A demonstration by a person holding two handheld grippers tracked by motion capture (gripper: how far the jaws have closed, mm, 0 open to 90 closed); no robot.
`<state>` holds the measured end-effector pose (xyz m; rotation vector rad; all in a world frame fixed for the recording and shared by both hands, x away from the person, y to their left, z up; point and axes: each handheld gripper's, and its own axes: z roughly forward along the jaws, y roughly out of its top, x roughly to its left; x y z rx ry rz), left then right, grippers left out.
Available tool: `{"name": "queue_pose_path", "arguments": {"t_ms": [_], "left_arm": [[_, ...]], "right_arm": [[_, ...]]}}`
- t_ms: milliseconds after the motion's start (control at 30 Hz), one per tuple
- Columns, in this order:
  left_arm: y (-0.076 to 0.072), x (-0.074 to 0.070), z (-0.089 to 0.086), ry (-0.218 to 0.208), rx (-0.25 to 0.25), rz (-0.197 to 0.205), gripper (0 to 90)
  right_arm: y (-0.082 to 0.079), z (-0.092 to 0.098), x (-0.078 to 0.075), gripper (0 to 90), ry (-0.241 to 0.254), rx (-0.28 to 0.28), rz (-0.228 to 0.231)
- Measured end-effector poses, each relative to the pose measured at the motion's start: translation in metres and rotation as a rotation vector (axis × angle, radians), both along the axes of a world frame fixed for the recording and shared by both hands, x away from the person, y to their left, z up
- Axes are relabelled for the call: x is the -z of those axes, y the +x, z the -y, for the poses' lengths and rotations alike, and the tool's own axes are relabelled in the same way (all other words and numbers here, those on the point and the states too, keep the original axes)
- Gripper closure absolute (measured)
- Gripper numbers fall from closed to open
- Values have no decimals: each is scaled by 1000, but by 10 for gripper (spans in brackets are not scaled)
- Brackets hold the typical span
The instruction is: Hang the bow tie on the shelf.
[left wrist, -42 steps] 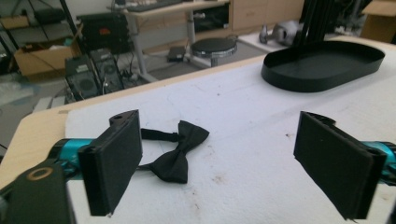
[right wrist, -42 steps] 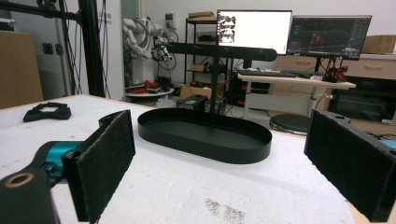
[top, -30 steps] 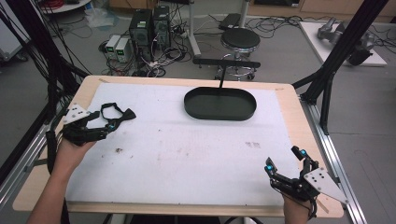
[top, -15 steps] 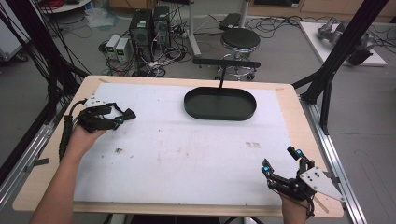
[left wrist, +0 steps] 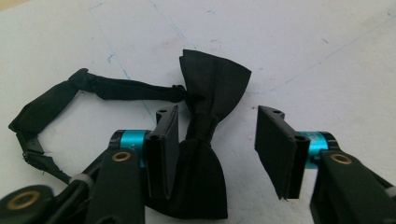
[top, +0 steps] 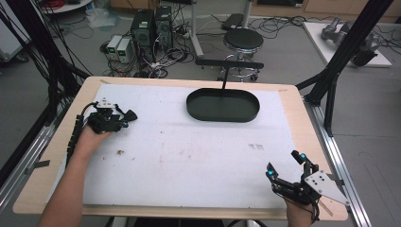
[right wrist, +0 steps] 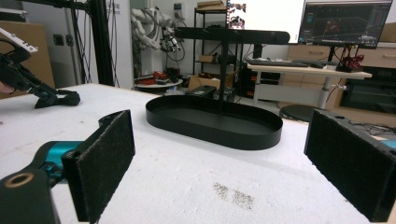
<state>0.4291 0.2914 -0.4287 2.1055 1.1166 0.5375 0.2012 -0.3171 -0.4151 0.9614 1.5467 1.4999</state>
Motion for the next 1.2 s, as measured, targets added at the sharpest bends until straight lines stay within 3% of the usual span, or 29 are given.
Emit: {"name": "queue_pose_path", "arguments": {"t_ms": [167, 333, 500, 600, 700, 733, 767, 800, 900, 1033, 1200], "left_arm": [[1, 3, -1, 25, -14, 8, 613], [1, 4, 1, 59, -17, 8, 748], [0, 3, 2, 70, -15, 12, 767], [-3, 1, 2, 44, -11, 37, 771], [-9, -10, 2, 24, -5, 97, 773], [-9, -10, 2, 24, -5, 97, 774], [-13, -17, 1, 8, -2, 134, 774], [-13, -17, 1, 8, -2, 134, 775], [-20, -27, 0, -21, 6, 187, 777], [-32, -41, 1, -65, 43, 257, 777], [-44, -56, 6, -125, 99, 313, 778]], "right_arm": [[-1, 1, 1, 77, 0, 1, -5], [-1, 2, 2, 77, 4, 4, -8], [-2, 2, 2, 77, 3, 4, -6], [-2, 1, 2, 77, 0, 2, -9], [-2, 2, 2, 77, 3, 2, -9], [-2, 2, 2, 77, 4, 1, -9], [-2, 2, 2, 77, 6, 1, -10], [-2, 2, 2, 77, 6, 1, -10], [-2, 2, 2, 77, 5, 2, -5], [-2, 2, 2, 77, 7, 2, -7], [-2, 0, 1, 77, 6, -3, -7]]}}
